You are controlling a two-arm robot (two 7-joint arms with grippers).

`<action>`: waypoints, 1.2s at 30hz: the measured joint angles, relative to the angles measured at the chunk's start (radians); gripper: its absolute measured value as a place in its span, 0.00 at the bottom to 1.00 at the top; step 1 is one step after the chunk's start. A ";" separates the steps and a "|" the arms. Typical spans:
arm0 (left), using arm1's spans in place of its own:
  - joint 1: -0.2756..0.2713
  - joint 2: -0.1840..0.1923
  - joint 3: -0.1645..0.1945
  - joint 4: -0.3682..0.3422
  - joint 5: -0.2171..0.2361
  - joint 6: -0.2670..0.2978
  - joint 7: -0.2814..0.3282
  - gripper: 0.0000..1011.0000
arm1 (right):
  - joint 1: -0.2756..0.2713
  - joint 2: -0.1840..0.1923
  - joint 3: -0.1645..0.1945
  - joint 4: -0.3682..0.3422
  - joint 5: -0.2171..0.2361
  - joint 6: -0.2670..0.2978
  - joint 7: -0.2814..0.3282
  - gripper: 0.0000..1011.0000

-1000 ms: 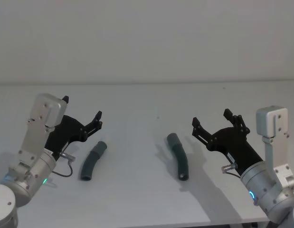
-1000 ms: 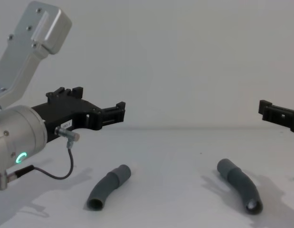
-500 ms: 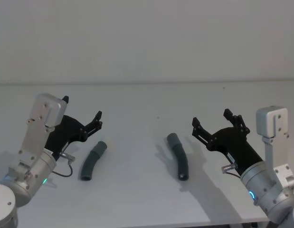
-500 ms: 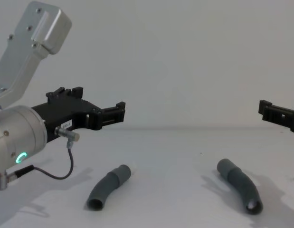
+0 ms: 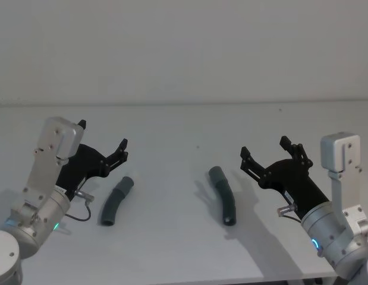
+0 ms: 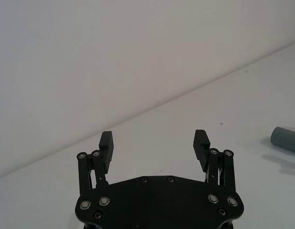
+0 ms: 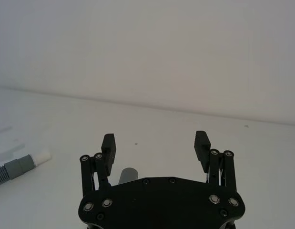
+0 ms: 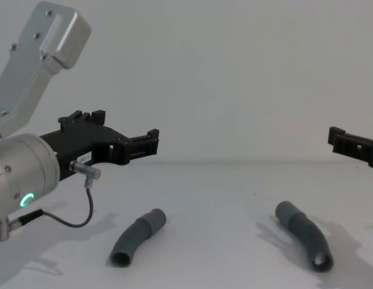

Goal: Use both hands to pick up one end of the pipe from the table, align the ends, and insert them.

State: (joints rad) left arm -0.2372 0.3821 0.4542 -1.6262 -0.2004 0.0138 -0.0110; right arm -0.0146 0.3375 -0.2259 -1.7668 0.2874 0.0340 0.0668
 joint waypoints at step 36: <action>0.001 -0.002 -0.003 -0.003 -0.003 0.014 -0.002 0.99 | 0.000 0.000 0.000 0.000 0.000 0.000 0.000 0.99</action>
State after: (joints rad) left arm -0.2365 0.3803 0.4515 -1.6293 -0.2033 0.0275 -0.0133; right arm -0.0146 0.3375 -0.2258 -1.7667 0.2874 0.0340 0.0668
